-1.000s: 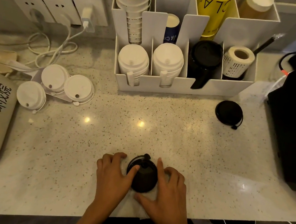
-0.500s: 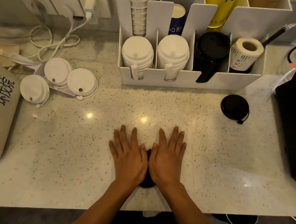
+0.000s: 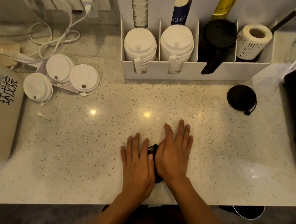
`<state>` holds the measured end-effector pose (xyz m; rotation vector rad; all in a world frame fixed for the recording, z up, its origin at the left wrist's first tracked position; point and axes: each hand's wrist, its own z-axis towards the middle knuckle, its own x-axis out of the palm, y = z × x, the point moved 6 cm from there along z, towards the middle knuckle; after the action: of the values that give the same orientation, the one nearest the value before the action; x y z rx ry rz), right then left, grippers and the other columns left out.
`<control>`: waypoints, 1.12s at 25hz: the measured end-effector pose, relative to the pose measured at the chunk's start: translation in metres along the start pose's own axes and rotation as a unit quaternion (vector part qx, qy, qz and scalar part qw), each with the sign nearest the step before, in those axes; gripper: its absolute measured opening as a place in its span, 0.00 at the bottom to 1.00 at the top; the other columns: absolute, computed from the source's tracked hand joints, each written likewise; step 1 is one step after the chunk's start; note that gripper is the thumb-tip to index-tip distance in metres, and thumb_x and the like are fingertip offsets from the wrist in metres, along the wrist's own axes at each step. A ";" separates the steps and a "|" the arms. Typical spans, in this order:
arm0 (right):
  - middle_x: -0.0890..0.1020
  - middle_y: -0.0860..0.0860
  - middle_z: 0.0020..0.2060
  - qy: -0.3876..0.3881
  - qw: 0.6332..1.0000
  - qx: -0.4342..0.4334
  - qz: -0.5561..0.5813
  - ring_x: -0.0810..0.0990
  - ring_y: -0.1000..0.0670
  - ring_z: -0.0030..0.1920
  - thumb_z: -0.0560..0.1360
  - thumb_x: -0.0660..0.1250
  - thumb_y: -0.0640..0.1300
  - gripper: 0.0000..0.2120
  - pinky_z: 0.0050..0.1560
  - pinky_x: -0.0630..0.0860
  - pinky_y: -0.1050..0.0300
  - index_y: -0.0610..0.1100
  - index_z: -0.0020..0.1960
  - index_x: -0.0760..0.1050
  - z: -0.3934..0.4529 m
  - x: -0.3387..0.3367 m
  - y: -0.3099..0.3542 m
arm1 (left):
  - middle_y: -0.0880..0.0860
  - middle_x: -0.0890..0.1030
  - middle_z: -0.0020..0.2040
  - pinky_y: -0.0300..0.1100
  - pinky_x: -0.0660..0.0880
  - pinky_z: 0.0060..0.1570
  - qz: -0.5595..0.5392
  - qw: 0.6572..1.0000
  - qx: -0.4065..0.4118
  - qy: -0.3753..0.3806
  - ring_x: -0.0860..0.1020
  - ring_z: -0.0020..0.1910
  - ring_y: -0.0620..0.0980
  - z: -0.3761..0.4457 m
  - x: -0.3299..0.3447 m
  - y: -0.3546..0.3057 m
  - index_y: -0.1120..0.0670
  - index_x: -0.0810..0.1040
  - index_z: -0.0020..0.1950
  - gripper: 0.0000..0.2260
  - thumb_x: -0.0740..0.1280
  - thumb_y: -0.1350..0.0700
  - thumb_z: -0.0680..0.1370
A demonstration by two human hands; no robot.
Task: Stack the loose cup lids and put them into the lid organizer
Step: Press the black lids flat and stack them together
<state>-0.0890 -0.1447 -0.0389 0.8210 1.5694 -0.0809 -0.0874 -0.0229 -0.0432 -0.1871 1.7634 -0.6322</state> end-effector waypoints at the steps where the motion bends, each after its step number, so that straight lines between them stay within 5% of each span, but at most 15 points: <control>1: 0.54 0.39 0.78 -0.007 1.000 0.005 -0.004 0.48 0.40 0.79 0.79 0.51 0.46 0.24 0.77 0.47 0.41 0.47 0.75 0.62 0.000 -0.002 0.000 | 0.55 0.55 0.80 0.60 0.46 0.76 0.001 1.000 0.003 -0.004 0.48 0.80 0.53 -0.002 0.001 0.001 0.54 0.62 0.77 0.24 0.44 0.48 0.84; 4: 0.75 0.38 0.60 -0.048 0.996 0.030 -0.065 0.72 0.40 0.58 0.79 0.56 0.50 0.15 0.59 0.71 0.45 0.41 0.58 0.74 -0.003 -0.011 -0.002 | 0.55 0.57 0.80 0.58 0.46 0.77 -0.002 1.000 -0.023 -0.015 0.49 0.80 0.52 -0.002 0.002 0.000 0.53 0.62 0.76 0.23 0.43 0.48 0.84; 7: 0.78 0.43 0.43 -0.022 0.995 0.042 -0.082 0.75 0.44 0.42 0.80 0.56 0.55 0.19 0.40 0.72 0.50 0.42 0.47 0.76 -0.017 -0.011 0.007 | 0.54 0.55 0.80 0.57 0.44 0.77 -0.010 1.000 -0.028 -0.008 0.49 0.80 0.52 -0.001 0.006 0.005 0.52 0.61 0.76 0.21 0.48 0.48 0.84; 10: 0.79 0.46 0.44 0.031 0.996 0.083 -0.020 0.76 0.47 0.44 0.81 0.51 0.59 0.23 0.40 0.75 0.52 0.43 0.48 0.76 -0.024 -0.008 0.009 | 0.56 0.55 0.80 0.54 0.43 0.77 0.000 1.000 -0.018 -0.011 0.49 0.80 0.53 -0.002 0.009 0.010 0.53 0.59 0.77 0.25 0.62 0.49 0.82; 14: 0.76 0.46 0.48 0.045 0.995 0.088 0.013 0.74 0.47 0.50 0.81 0.47 0.61 0.28 0.46 0.75 0.51 0.43 0.48 0.78 -0.019 -0.015 0.015 | 0.54 0.55 0.80 0.52 0.45 0.78 -0.051 0.998 -0.041 -0.014 0.50 0.79 0.50 -0.002 -0.002 0.007 0.52 0.62 0.75 0.21 0.49 0.46 0.84; 17: 0.78 0.49 0.40 0.030 0.996 0.060 0.059 0.77 0.49 0.40 0.78 0.41 0.65 0.31 0.40 0.76 0.50 0.46 0.46 0.75 -0.022 -0.022 0.028 | 0.50 0.60 0.78 0.50 0.48 0.78 -0.185 0.980 -0.070 -0.006 0.51 0.78 0.43 -0.003 -0.018 0.006 0.46 0.69 0.67 0.23 0.42 0.40 0.82; 19: 0.79 0.51 0.32 0.043 0.993 0.040 0.106 0.78 0.50 0.31 0.76 0.38 0.67 0.31 0.35 0.76 0.49 0.48 0.42 0.72 -0.025 -0.023 0.038 | 0.49 0.76 0.66 0.50 0.63 0.72 -0.279 0.953 -0.115 -0.009 0.67 0.69 0.43 0.000 -0.034 0.008 0.46 0.75 0.55 0.23 0.45 0.37 0.81; 21: 0.78 0.51 0.28 0.041 0.989 0.005 0.144 0.77 0.51 0.27 0.79 0.41 0.65 0.29 0.32 0.76 0.47 0.48 0.40 0.71 -0.027 -0.026 0.052 | 0.49 0.82 0.40 0.48 0.76 0.49 -0.354 0.919 -0.171 -0.017 0.78 0.43 0.44 0.007 -0.052 0.011 0.52 0.76 0.40 0.23 0.52 0.39 0.81; 24: 0.78 0.51 0.26 0.021 0.986 -0.035 0.159 0.76 0.51 0.26 0.80 0.47 0.59 0.25 0.30 0.75 0.48 0.46 0.38 0.73 -0.028 -0.033 0.072 | 0.50 0.77 0.25 0.38 0.70 0.30 -0.359 0.916 -0.177 -0.009 0.73 0.26 0.43 0.020 -0.076 0.011 0.54 0.75 0.29 0.23 0.59 0.46 0.82; 28: 0.77 0.49 0.24 0.008 0.987 -0.051 0.152 0.75 0.51 0.24 0.80 0.48 0.56 0.26 0.29 0.74 0.49 0.45 0.32 0.73 -0.025 -0.038 0.090 | 0.53 0.76 0.23 0.41 0.69 0.27 -0.342 0.927 -0.150 -0.036 0.72 0.23 0.45 0.026 -0.094 0.017 0.58 0.75 0.27 0.26 0.59 0.49 0.82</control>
<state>-0.0639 -0.0832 0.0366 0.9709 1.4342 0.2257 -0.0322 0.0246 0.0239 -1.0580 1.7016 -0.8239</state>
